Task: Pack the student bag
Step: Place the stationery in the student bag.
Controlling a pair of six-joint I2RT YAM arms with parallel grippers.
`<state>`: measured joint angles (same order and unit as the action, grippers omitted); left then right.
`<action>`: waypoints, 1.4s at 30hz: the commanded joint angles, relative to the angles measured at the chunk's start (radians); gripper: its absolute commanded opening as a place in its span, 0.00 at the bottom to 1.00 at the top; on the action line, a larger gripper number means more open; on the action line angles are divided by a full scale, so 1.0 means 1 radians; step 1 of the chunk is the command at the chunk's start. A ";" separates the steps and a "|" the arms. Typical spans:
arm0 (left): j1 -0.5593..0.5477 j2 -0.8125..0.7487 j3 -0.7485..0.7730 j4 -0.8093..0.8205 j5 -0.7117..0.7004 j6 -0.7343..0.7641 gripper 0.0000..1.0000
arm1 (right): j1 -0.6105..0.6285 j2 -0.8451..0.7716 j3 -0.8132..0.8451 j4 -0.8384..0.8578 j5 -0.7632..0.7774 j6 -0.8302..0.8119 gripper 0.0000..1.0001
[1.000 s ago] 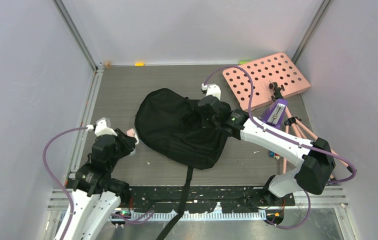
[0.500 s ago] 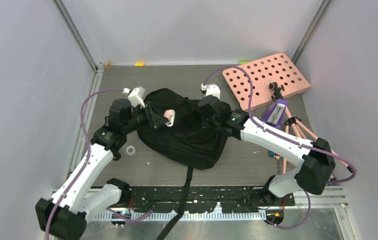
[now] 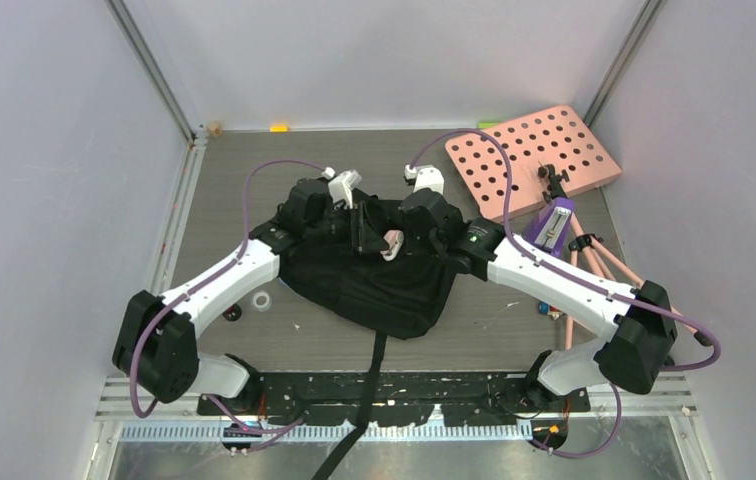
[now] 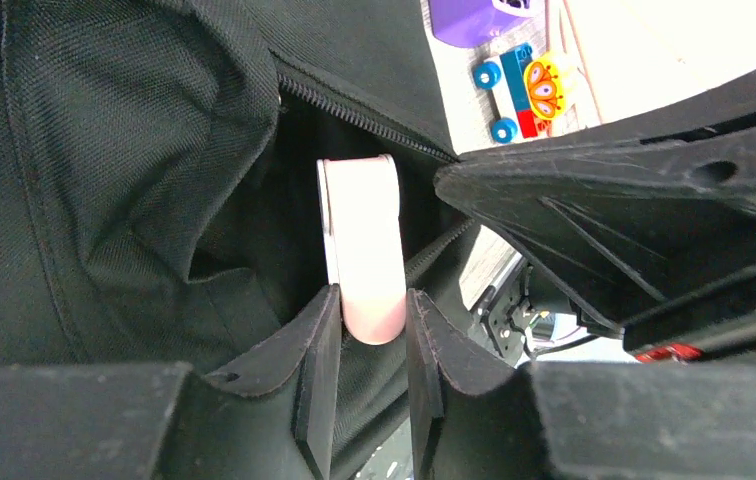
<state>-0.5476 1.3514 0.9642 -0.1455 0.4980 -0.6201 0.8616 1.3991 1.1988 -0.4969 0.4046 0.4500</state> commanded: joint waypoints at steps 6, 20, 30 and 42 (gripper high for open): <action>-0.076 0.077 0.016 0.088 -0.063 0.128 0.00 | -0.006 -0.075 0.045 -0.002 0.043 -0.015 0.00; -0.114 0.181 -0.024 0.366 -0.028 0.008 0.00 | -0.006 -0.081 0.024 0.015 0.060 -0.004 0.00; -0.132 0.024 -0.118 0.328 -0.257 0.082 0.49 | -0.006 -0.103 -0.006 0.031 0.088 0.003 0.00; -0.133 -0.270 -0.183 0.171 -0.467 0.185 0.74 | -0.006 -0.108 -0.007 0.032 0.093 0.002 0.00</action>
<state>-0.6769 1.1908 0.7864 0.1005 0.1520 -0.4957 0.8616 1.3544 1.1889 -0.4862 0.4328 0.4511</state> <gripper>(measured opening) 0.694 0.034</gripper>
